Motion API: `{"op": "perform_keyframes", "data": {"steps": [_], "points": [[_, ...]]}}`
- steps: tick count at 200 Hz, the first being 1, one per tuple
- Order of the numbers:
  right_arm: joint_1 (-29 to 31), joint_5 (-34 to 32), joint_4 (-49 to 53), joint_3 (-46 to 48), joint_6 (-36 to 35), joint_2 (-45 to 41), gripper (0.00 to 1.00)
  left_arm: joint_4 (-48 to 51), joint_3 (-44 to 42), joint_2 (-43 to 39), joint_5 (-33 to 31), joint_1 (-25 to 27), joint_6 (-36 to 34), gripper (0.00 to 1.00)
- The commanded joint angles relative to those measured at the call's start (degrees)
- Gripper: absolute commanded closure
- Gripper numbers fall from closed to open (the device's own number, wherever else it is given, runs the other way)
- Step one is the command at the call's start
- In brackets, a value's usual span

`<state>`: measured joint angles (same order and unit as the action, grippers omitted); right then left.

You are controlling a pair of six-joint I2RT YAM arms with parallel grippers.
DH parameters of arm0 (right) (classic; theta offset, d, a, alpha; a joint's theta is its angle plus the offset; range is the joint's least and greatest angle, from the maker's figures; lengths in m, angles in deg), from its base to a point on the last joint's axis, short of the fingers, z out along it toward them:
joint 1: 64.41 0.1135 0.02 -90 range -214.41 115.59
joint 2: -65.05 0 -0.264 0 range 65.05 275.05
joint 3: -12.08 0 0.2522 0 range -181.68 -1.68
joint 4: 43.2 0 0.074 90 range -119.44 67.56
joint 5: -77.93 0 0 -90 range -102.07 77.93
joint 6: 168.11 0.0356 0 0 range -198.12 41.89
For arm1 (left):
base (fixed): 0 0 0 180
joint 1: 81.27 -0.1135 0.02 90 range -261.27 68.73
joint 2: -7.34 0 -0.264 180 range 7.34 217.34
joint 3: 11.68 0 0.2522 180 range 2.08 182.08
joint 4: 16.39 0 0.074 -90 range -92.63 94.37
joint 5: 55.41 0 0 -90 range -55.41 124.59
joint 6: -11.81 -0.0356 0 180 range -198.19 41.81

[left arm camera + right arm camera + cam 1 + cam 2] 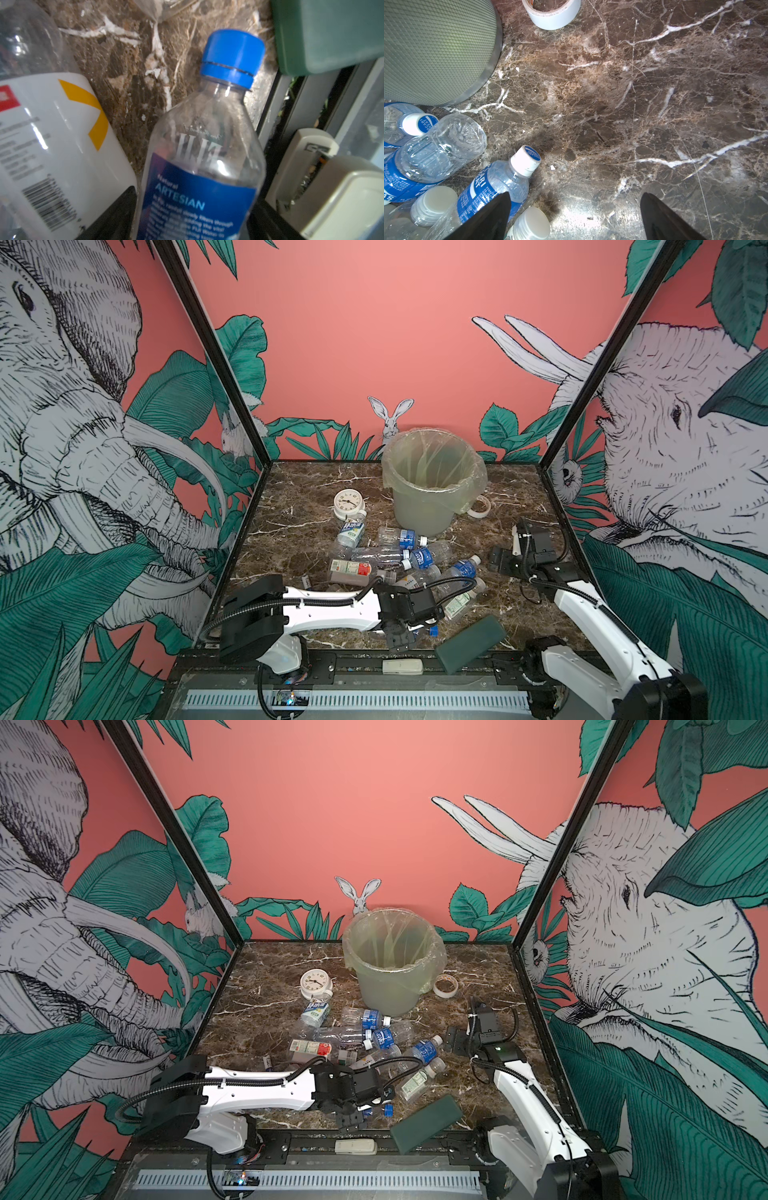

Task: Throw the plastic bottles in the bin
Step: 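Close the left gripper on the FIJI bottle and lift it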

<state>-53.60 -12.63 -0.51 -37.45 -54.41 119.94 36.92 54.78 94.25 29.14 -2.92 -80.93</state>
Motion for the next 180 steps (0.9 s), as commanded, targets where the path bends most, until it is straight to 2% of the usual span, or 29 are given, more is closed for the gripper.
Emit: {"op": "perform_keyframes", "data": {"steps": [1, 50, 80, 96, 121, 180], "points": [[0.34, -0.17, -0.71, 0.35, -0.57, -0.25, 0.01, 1.23, 1.52, 0.88, -0.44, 0.39, -1.17, 0.20], [0.40, -0.24, -0.63, 0.32, -0.59, -0.23, 0.01, 0.91, 1.96, 3.91, -1.11, 0.34, -1.66, 0.24], [0.44, -0.77, -0.28, 0.26, -0.50, -0.40, 0.01, 0.87, 2.06, 4.26, -2.07, 0.32, -1.67, 0.41], [0.51, -0.76, -0.28, 0.26, -0.50, -0.56, 0.01, 0.85, 1.88, 3.32, -2.11, 0.34, -1.56, 0.46], [0.52, -0.08, -0.28, 0.34, -0.59, -0.40, 0.01, 1.47, 1.96, 1.03, -2.76, 0.32, -1.09, 0.50], [0.63, 0.52, -1.03, 0.37, -0.58, -0.25, 0.01, 1.31, 0.93, -10.57, -7.61, 0.31, 1.37, 0.50]]}}
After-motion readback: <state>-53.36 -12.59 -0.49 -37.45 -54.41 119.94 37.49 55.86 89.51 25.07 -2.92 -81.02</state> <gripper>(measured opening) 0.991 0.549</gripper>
